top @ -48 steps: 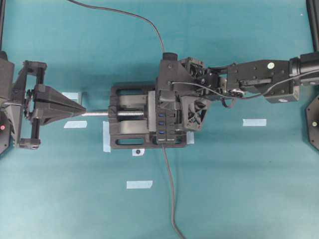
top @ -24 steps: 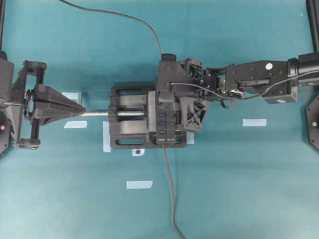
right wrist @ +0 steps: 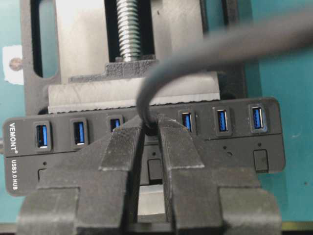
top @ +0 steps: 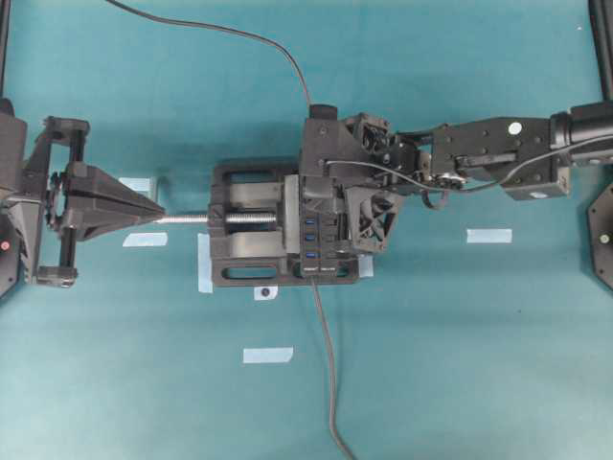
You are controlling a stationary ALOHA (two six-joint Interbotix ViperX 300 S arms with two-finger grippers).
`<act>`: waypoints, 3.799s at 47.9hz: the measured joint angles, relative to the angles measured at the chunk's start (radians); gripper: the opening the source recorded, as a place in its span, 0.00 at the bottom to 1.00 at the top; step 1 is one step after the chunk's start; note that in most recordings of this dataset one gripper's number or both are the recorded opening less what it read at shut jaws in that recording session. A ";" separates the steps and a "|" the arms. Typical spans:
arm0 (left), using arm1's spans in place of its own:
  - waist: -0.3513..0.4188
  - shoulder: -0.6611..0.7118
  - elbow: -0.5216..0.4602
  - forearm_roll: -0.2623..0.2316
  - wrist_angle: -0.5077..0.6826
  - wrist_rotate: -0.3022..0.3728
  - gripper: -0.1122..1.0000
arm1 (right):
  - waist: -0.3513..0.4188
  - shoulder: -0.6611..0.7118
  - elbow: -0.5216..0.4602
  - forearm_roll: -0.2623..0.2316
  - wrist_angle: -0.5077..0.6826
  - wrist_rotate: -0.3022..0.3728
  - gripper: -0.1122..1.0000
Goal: Insert the USB into the center port of the fixed hub
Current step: 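Push the gripped USB plug down into the hub's center port, then open the right gripper and lift it away from the plug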
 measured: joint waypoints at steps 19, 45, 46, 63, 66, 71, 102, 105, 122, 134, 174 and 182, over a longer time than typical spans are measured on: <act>0.000 0.000 0.000 -0.002 0.000 0.000 0.10 | 0.002 0.005 0.000 0.000 0.002 0.000 0.21; 0.000 0.000 -0.002 0.000 0.000 0.000 0.10 | 0.003 -0.002 -0.008 0.000 -0.011 0.002 0.26; 0.000 -0.002 -0.002 -0.002 0.000 0.000 0.10 | 0.003 -0.002 -0.008 0.000 -0.012 0.000 0.28; 0.000 -0.023 0.003 0.000 0.000 0.000 0.10 | 0.012 -0.009 -0.006 0.000 -0.020 0.000 0.77; 0.000 -0.028 0.005 0.000 0.000 0.000 0.10 | 0.012 -0.017 -0.005 0.000 -0.018 0.002 0.79; 0.002 -0.025 0.005 0.000 0.000 0.000 0.10 | 0.012 -0.032 -0.006 0.000 -0.018 0.000 0.78; 0.002 -0.021 0.006 -0.002 0.000 0.000 0.10 | -0.002 -0.038 0.002 0.000 -0.020 0.000 0.78; 0.000 -0.021 0.006 0.000 0.000 0.000 0.10 | -0.002 -0.040 0.003 0.000 -0.020 0.000 0.78; 0.002 -0.021 0.005 -0.002 0.000 0.000 0.10 | -0.008 -0.101 0.055 0.000 -0.041 0.000 0.78; 0.000 -0.021 0.009 -0.002 0.002 0.000 0.10 | -0.014 -0.189 0.120 0.003 -0.109 0.002 0.78; 0.000 -0.025 0.015 -0.002 0.003 0.000 0.10 | -0.014 -0.382 0.298 0.005 -0.245 0.002 0.78; 0.000 -0.025 0.015 0.000 0.003 0.000 0.10 | -0.014 -0.411 0.321 0.006 -0.256 0.000 0.78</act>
